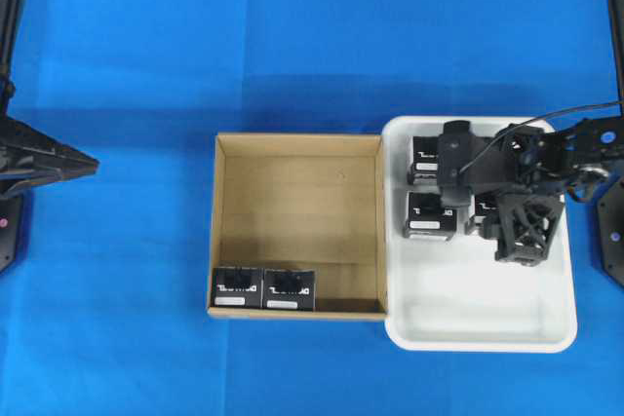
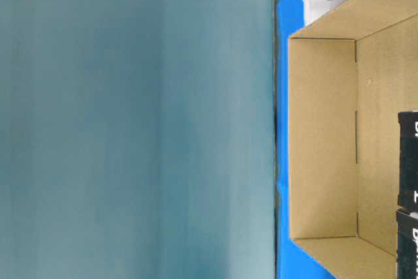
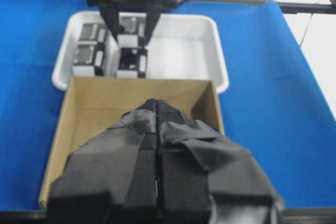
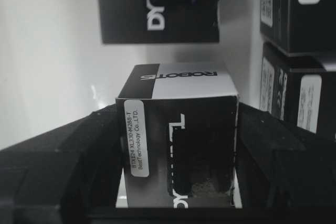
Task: Pick the box from inside the cardboard box.
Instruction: 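Lower the servo box into the tray beside the front box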
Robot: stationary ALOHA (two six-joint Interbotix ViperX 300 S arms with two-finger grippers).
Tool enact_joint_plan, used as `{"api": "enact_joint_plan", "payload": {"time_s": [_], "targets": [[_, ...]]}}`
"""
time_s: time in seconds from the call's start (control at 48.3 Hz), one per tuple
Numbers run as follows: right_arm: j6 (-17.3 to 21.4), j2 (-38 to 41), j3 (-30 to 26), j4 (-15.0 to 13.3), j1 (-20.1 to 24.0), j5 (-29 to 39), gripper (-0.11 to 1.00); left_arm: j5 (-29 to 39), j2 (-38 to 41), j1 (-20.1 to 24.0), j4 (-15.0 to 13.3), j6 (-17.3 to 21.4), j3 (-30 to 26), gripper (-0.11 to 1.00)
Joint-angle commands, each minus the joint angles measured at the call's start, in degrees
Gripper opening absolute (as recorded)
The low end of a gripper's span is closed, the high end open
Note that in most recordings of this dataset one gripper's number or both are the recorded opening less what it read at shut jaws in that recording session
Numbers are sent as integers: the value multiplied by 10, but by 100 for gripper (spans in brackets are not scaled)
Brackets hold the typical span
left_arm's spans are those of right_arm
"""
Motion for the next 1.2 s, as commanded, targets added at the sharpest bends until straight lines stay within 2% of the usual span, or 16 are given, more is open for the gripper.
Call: {"api": "enact_joint_plan", "payload": {"time_s": [0.0,0.621,0.663,0.745,0.808,0.973,1.18], "targets": [[-1,14,-2,-2,2,-11,61,-3,4,-1,1,-1,-19,-7],[5,27,-4,-2,1,-25,62,-3,5,-1,1,-2,-20,-7],[7,27,-4,-2,1,-25,67,-3,5,-1,1,-2,-20,-7],[8,28,-4,-2,2,-25,86,-3,5,0,1,-2,-23,-7],[8,28,-4,-2,2,-22,94,-3,6,-1,1,-1,-26,-7],[9,25,-11,-1,2,-15,93,-3,6,-1,1,-1,-27,-7],[10,-13,-45,1,1,54,93,-3,7,-2,1,-2,-27,-7]]}}
